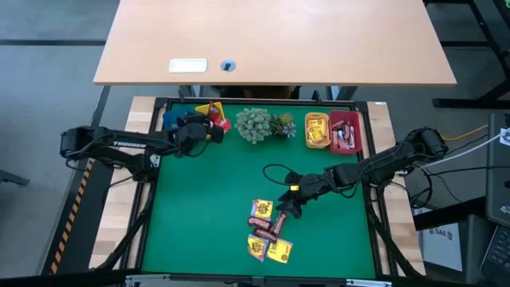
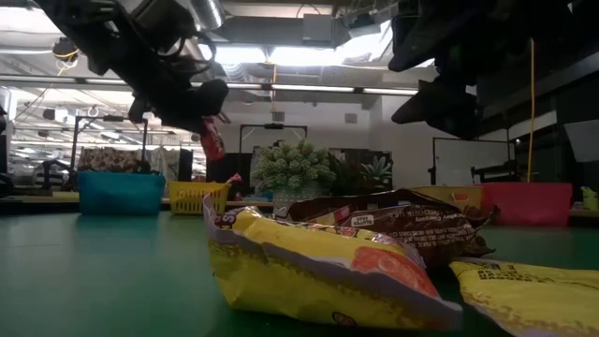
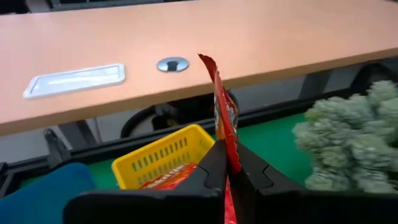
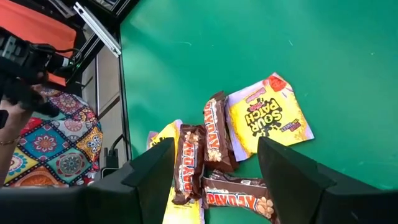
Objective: Sort candy
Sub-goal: Put the red candy into the yellow bin, then put the brown chocolate into the red bin
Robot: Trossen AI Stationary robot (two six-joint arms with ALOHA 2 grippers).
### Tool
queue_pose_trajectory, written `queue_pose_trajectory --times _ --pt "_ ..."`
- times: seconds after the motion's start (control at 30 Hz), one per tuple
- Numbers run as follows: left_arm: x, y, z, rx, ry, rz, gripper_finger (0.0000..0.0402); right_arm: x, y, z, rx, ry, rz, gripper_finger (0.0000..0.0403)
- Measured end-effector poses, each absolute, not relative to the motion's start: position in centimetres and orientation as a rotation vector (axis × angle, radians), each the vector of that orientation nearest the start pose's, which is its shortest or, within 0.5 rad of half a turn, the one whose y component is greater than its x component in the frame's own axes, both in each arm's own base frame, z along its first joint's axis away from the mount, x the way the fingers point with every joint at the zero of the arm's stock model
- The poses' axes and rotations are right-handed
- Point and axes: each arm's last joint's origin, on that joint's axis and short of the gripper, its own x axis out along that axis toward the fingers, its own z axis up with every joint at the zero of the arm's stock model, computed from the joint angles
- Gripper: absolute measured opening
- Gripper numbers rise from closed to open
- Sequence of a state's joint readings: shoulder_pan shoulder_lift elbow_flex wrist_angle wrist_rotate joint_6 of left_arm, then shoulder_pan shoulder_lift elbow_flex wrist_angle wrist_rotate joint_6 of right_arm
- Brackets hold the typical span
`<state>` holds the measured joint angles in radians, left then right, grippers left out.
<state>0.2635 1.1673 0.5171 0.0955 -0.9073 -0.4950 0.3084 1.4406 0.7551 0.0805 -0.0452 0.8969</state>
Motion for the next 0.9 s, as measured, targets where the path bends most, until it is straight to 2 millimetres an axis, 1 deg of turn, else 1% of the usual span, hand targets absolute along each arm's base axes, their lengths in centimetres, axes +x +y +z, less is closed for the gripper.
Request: queue_pose_trajectory --times 0.1,0.2,0.47,0.53,0.63,0.9 --pt "20.6 8.5 19.9 -0.246 0.263 1.267 0.0001 27.9 9.0 20.2 0.78 0.711 0.049 0.023" --pt "20.4 8.8 19.8 -0.262 0.266 1.279 0.0016 27.7 9.5 20.2 0.77 0.717 0.066 0.023" --pt "20.3 9.0 19.7 -0.273 0.263 1.292 0.0098 26.7 12.0 20.1 0.709 0.735 0.131 0.023" --pt "20.4 9.0 19.7 -0.297 0.256 1.278 0.0114 26.5 12.6 20.0 0.665 0.73 0.137 0.023" --pt "20.5 8.9 19.6 -0.331 0.278 1.206 0.0128 26.3 13.5 19.4 0.581 0.734 0.14 0.023" --pt "21.0 8.5 19.4 -0.404 0.33 1.03 0.0131 26.2 15.7 16.3 0.258 0.795 0.262 0.023"
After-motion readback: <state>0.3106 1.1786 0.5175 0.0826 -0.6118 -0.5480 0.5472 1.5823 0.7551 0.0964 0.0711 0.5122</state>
